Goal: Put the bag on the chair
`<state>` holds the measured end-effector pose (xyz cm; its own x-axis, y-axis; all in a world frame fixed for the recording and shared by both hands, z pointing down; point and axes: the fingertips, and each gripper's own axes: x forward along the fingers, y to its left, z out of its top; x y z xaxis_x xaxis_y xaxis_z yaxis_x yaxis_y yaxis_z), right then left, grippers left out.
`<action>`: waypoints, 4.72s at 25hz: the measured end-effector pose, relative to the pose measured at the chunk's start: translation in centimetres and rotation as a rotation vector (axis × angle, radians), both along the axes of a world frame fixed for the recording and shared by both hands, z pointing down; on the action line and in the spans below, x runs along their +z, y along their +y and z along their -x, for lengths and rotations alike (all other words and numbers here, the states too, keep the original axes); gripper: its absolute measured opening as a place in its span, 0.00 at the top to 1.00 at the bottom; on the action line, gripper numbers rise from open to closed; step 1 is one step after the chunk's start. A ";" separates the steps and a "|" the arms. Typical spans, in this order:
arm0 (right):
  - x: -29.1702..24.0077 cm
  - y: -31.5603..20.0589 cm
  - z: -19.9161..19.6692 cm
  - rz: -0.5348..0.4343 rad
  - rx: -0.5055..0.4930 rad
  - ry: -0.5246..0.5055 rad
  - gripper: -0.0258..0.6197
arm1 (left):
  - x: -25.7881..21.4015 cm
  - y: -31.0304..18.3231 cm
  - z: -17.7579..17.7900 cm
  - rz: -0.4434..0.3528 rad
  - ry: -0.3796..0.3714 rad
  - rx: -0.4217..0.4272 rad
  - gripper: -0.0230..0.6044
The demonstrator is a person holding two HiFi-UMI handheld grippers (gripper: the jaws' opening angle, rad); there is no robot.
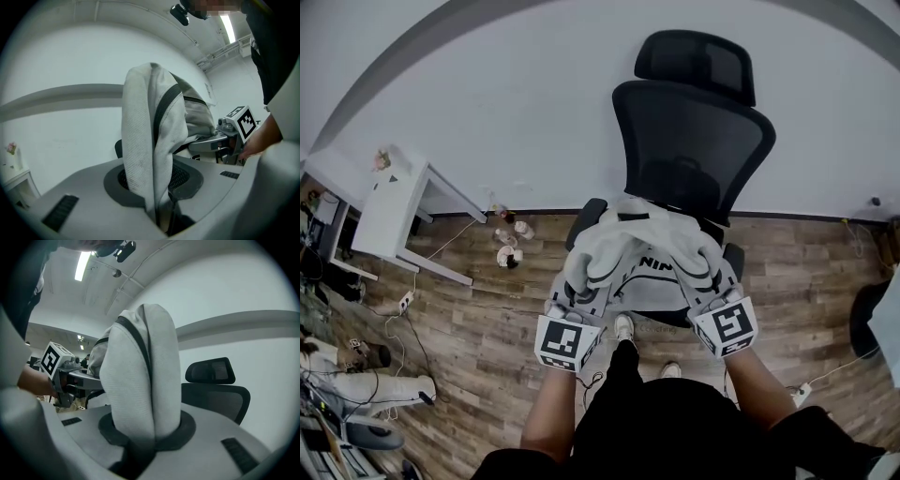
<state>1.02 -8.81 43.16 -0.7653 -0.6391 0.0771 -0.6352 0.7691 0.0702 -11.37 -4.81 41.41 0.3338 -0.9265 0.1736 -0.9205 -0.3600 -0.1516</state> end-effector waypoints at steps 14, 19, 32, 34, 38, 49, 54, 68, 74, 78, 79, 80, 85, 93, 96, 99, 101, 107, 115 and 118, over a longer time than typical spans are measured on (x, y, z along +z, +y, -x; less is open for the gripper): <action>-0.5 -11.7 3.4 0.050 0.170 0.053 0.81 | -0.2 -13.9 4.1 0.039 0.043 0.173 0.78; 0.1 -13.8 4.0 0.070 0.238 0.062 0.81 | 0.5 -16.8 4.8 0.055 0.047 0.238 0.78; 4.4 -19.7 3.3 0.123 0.315 0.081 0.81 | 4.6 -23.2 4.0 0.128 0.037 0.309 0.78; 5.3 -20.7 2.9 0.137 0.310 0.092 0.81 | 5.6 -24.2 3.5 0.143 0.030 0.300 0.78; 7.2 -22.4 1.9 0.166 0.295 0.121 0.81 | 7.5 -25.9 2.5 0.175 0.020 0.286 0.78; 13.5 -26.6 -0.2 0.261 0.259 0.202 0.80 | 13.9 -29.9 0.4 0.274 0.009 0.258 0.78; 17.1 -27.8 -0.7 0.310 0.237 0.255 0.80 | 17.3 -31.1 -0.1 0.324 0.005 0.245 0.79; 25.2 -29.3 -1.5 0.461 0.263 0.300 0.80 | 25.3 -32.6 -0.8 0.452 -0.005 0.195 0.78; 27.2 -29.5 -1.6 0.495 0.253 0.317 0.80 | 27.2 -33.0 -0.9 0.483 -0.015 0.195 0.78; 28.4 -29.3 -1.5 0.513 0.248 0.326 0.80 | 28.2 -32.8 -0.9 0.502 -0.020 0.194 0.78; 28.6 -29.3 -1.6 0.517 0.248 0.329 0.80 | 28.4 -32.8 -0.9 0.504 -0.020 0.193 0.78; 28.8 -29.3 -1.6 0.519 0.247 0.332 0.80 | 28.6 -32.8 -0.9 0.506 -0.020 0.193 0.78; 29.7 -29.4 -1.5 0.527 0.240 0.341 0.79 | 29.5 -32.8 -0.8 0.514 -0.028 0.192 0.78; 30.3 -29.6 -1.5 0.532 0.224 0.333 0.67 | 30.2 -32.8 -0.9 0.503 -0.039 0.200 0.75; 30.8 -29.1 -1.6 0.559 0.211 0.320 0.52 | 30.2 -32.6 -0.7 0.504 -0.066 0.195 0.66; 30.8 -28.7 -2.2 0.562 0.217 0.312 0.44 | 30.1 -32.2 -0.1 0.516 -0.094 0.198 0.47; 30.4 -28.6 -2.7 0.552 0.231 0.307 0.42 | 29.9 -31.8 0.3 0.509 -0.100 0.198 0.42; 27.7 -26.8 -4.4 0.489 0.281 0.258 0.39 | 27.7 -29.2 1.7 0.463 -0.071 0.154 0.37; 22.0 -23.0 -4.7 0.389 0.285 0.178 0.38 | 23.6 -26.0 1.0 0.415 -0.016 0.138 0.37; 19.0 -21.6 -4.1 0.355 0.278 0.111 0.38 | 21.0 -25.0 1.2 0.358 0.000 0.116 0.37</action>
<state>5.16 -30.44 62.15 -0.5436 -0.7379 0.4000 -0.8241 0.5597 -0.0876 -12.56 -29.85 62.38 0.4327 -0.7634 0.4795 -0.8707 -0.4919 0.0026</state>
